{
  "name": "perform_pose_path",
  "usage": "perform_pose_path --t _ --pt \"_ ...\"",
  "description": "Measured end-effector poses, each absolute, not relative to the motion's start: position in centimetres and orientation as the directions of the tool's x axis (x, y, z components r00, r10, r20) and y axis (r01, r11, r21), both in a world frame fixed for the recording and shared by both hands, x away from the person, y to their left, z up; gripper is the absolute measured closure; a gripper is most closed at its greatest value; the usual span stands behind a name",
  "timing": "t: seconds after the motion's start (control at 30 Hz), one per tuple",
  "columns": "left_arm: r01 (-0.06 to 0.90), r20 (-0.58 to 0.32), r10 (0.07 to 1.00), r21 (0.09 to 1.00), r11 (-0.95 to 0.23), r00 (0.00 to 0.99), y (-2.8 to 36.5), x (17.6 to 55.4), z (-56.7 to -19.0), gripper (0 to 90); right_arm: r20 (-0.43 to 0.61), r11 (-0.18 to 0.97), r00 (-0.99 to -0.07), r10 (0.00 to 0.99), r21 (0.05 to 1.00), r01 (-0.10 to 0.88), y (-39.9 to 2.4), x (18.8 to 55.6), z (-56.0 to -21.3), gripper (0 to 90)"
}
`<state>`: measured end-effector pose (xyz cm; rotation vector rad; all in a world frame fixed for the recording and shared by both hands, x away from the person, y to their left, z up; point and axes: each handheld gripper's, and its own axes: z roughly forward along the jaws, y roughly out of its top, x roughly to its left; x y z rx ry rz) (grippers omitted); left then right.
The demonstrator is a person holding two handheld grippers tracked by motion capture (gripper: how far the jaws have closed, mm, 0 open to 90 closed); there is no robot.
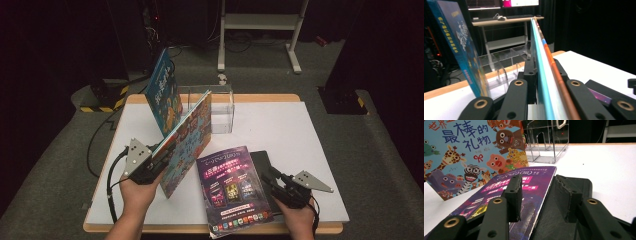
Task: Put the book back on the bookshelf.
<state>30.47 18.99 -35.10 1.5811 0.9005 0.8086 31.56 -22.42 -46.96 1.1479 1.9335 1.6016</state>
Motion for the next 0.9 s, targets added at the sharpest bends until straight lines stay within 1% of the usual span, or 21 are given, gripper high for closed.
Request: perform_pose_path --t 0.37,0.57,0.67,0.8,0.9 --pt "0.121 0.067 0.868 0.982 -0.145 0.492 18.6 30.9 -34.7 80.8 0.232 -0.009 -0.589 0.774 0.934 0.356 -22.7 31.7 -47.0 57.9" --pt "0.123 0.045 0.869 0.985 -0.121 0.492 19.0 31.7 -33.5 81.0 0.240 -0.019 -0.586 0.774 0.934 0.357 -22.8 31.7 -47.0 57.9" --pt "0.113 0.013 0.880 0.991 -0.076 0.474 20.3 31.4 -32.4 81.0 0.246 -0.024 -0.583 0.774 0.932 0.362 -22.9 31.7 -47.0 57.9" --pt "0.083 -0.003 0.900 0.996 -0.037 0.436 22.3 30.1 -31.4 81.0 0.250 -0.028 -0.583 0.773 0.931 0.363 -23.0 31.8 -47.0 57.9" --pt "0.081 -0.014 0.916 0.997 -0.020 0.400 23.7 29.3 -31.2 80.9 0.255 -0.032 -0.582 0.772 0.930 0.365 -23.0 31.8 -47.0 57.9"
